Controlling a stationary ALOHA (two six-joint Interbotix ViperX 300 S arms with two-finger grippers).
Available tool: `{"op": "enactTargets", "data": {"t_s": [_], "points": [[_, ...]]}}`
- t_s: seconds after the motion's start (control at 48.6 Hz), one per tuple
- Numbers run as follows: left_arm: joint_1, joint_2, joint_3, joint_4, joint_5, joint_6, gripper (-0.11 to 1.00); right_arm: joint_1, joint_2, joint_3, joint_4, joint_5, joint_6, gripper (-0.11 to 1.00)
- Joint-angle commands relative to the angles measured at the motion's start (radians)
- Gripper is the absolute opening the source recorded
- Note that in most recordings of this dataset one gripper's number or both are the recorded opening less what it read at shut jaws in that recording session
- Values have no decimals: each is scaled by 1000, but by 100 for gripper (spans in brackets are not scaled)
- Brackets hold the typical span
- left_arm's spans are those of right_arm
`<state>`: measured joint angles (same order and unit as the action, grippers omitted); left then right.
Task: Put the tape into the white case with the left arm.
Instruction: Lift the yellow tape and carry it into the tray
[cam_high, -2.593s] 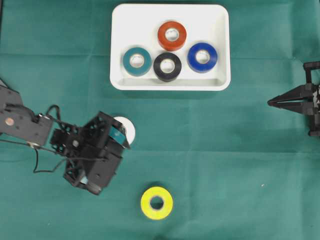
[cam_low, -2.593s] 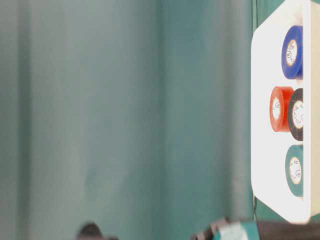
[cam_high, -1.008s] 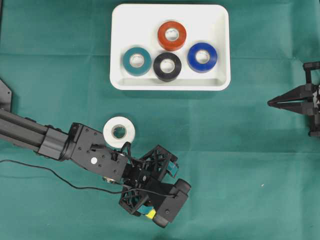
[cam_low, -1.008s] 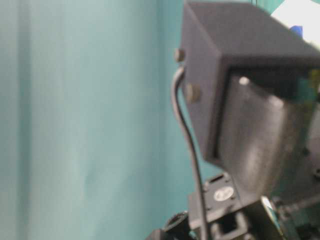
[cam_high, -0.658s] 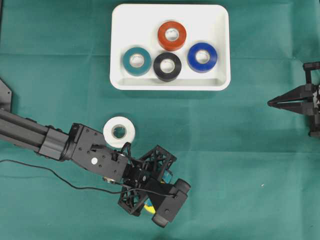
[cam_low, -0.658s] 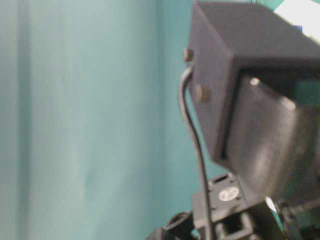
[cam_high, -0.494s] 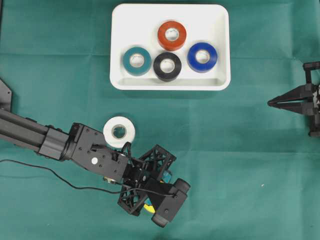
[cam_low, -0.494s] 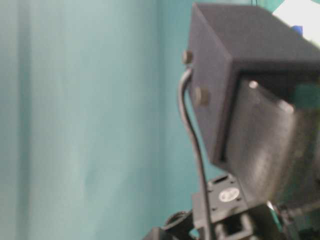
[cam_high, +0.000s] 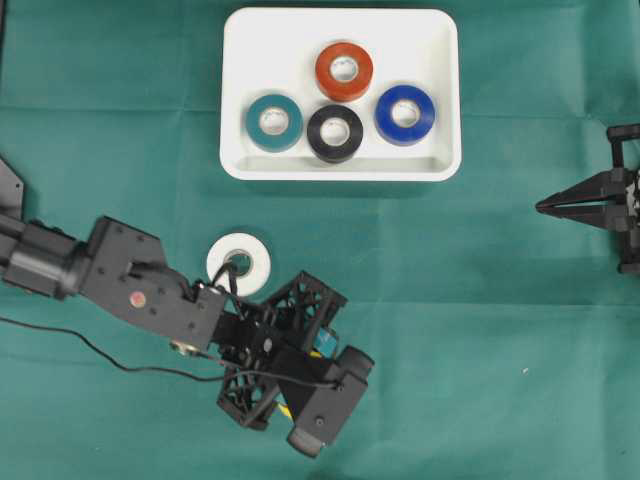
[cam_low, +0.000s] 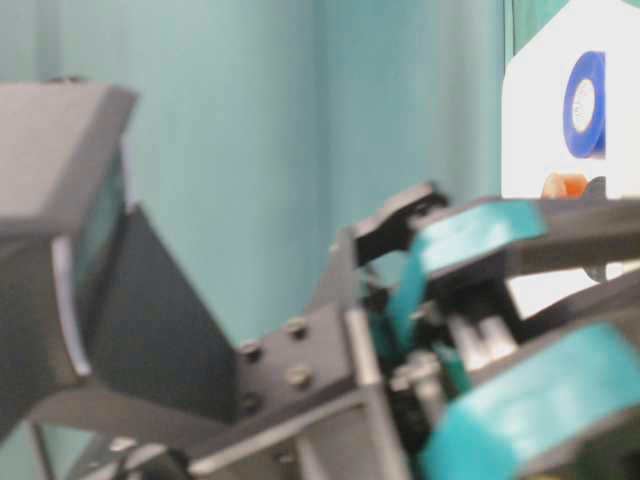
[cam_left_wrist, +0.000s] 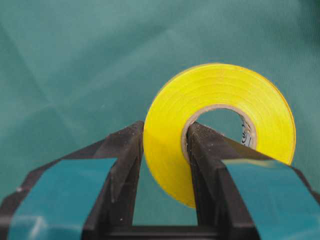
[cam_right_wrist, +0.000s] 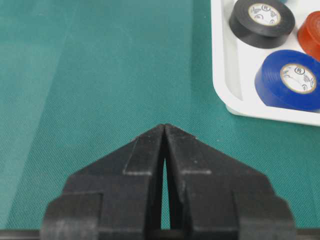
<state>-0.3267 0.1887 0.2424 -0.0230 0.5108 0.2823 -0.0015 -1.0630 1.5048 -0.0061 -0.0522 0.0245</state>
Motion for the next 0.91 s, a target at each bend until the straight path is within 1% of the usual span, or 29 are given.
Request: {"op": "enactTargets", "data": {"t_s": [0.0,0.103,0.247,0.412,0.617,0.885], "points": [[18,-54,-12,2,41,-2,25,0,5,-11,-3,-11,2,-9],[29,-55,-11,2,80,-2,25,0,5,-11,-3,-11,2,-9],[49,-58,-5,2,98,0,25,2,5,-11,-2,-11,2,-9],[110,-83,31,2,103,2,25,0,5,-11,-3,-11,2,-9],[221,-127,92,3,100,5,25,0,5,-11,-2,-11,2,-9],[396,-160,150,2,69,6,25,0,3,-9,-2,-11,2,-9]]}}
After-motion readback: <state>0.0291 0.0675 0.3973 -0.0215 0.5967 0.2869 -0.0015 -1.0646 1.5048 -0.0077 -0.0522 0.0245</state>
